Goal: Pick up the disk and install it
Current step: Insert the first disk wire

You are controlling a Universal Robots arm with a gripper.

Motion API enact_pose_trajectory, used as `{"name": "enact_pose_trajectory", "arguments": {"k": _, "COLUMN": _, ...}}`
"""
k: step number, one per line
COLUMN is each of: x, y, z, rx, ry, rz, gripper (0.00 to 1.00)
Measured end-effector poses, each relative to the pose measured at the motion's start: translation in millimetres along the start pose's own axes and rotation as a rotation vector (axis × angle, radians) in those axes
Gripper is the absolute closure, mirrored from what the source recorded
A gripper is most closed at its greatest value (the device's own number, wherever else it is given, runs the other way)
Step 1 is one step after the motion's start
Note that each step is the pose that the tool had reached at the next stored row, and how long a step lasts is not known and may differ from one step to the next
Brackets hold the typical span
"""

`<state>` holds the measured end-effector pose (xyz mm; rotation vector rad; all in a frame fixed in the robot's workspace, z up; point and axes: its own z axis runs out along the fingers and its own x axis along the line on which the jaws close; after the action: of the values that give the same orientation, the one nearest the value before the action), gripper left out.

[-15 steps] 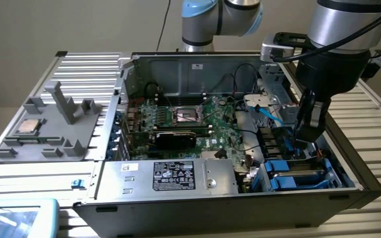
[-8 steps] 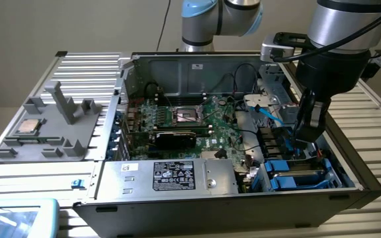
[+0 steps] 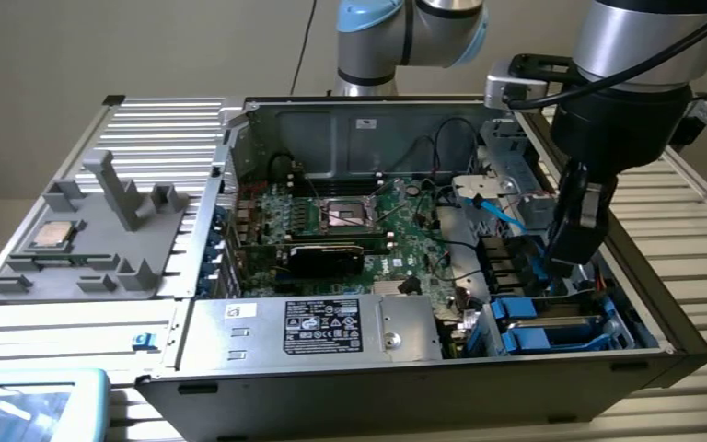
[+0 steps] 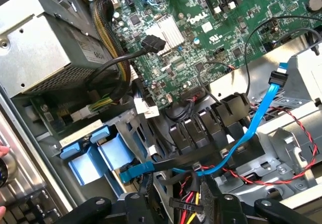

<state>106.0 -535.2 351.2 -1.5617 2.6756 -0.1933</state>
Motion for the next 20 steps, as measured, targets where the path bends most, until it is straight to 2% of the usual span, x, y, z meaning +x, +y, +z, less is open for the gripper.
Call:
{"name": "enact_pose_trajectory", "arguments": {"k": 3, "x": -0.2, "y": -0.9, "z": -8.5, "rx": 0.0077, "ry": -0.0045, "rz": 0.001, "gripper": 0.49}}
{"name": "enact_pose_trajectory", "arguments": {"k": 9, "x": 0.4, "y": -4.0, "z": -31.8, "rx": 0.0150, "ry": -0.0085, "rz": 0.001, "gripper": 0.49}}
{"name": "enact_pose_trajectory", "arguments": {"k": 15, "x": 5.8, "y": -9.6, "z": -54.2, "rx": 0.0152, "ry": -0.0088, "rz": 0.002, "gripper": 0.49}}
{"name": "enact_pose_trajectory", "arguments": {"k": 20, "x": 12.3, "y": -13.5, "z": -55.6, "rx": 0.0138, "ry": -0.0110, "rz": 0.002, "gripper": 0.49}}
